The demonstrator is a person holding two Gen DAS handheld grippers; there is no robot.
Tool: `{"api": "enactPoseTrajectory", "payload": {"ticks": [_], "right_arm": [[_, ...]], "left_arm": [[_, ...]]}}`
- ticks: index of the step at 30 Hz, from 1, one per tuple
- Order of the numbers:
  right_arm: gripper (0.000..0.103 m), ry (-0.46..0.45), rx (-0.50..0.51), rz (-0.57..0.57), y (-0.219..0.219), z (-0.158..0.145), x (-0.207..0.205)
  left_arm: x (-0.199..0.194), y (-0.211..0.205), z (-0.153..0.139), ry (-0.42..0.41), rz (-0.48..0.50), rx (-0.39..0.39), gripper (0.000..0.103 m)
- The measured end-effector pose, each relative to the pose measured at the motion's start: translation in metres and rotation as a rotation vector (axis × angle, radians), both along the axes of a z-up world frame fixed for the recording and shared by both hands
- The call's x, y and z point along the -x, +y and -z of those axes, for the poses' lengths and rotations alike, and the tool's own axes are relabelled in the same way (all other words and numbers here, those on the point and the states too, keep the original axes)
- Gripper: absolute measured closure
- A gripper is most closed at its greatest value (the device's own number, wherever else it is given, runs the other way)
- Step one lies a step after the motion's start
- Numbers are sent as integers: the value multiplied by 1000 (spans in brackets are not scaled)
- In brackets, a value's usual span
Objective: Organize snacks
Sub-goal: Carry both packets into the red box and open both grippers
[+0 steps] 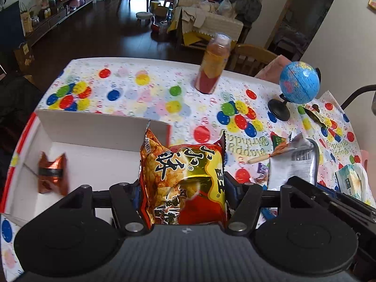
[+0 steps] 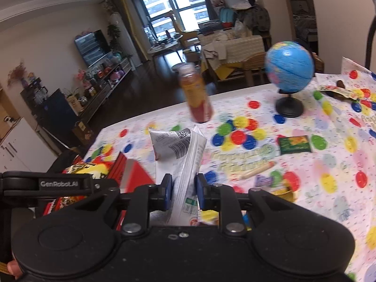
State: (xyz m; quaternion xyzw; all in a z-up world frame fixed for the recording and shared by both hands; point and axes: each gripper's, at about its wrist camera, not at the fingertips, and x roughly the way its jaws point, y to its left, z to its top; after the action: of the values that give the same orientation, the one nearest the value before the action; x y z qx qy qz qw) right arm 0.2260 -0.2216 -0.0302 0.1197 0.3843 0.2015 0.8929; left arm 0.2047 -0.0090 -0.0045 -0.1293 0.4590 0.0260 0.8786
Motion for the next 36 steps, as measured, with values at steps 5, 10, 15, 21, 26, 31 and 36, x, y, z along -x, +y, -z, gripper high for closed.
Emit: {"api": "enactPoseTrajectory", "payload": {"ticks": [5,10,15,21,26,31,36], "right_arm": [[83,-8,6,-32,40,-3,11],[83,1,10,-66,78,0,14],[83,15,28,-104,115,8,14],[83,48,57,-139,154,21,9],[83,62,99,-175,182,39,3],[83,94,136,-218,205,66,-3],[83,131,169,-241,217,85,-2]], "left_arm": [[16,41,-1,-4,-29,5,39],[28,79,4,5,-65,5,39],[35,114,14,19,-112,0,39],[39,151,32,54,-165,-3,39],[39,169,54,88,-179,-27,39],[36,169,76,115,-150,-59,39],[31,161,94,144,-111,-98,39]]}}
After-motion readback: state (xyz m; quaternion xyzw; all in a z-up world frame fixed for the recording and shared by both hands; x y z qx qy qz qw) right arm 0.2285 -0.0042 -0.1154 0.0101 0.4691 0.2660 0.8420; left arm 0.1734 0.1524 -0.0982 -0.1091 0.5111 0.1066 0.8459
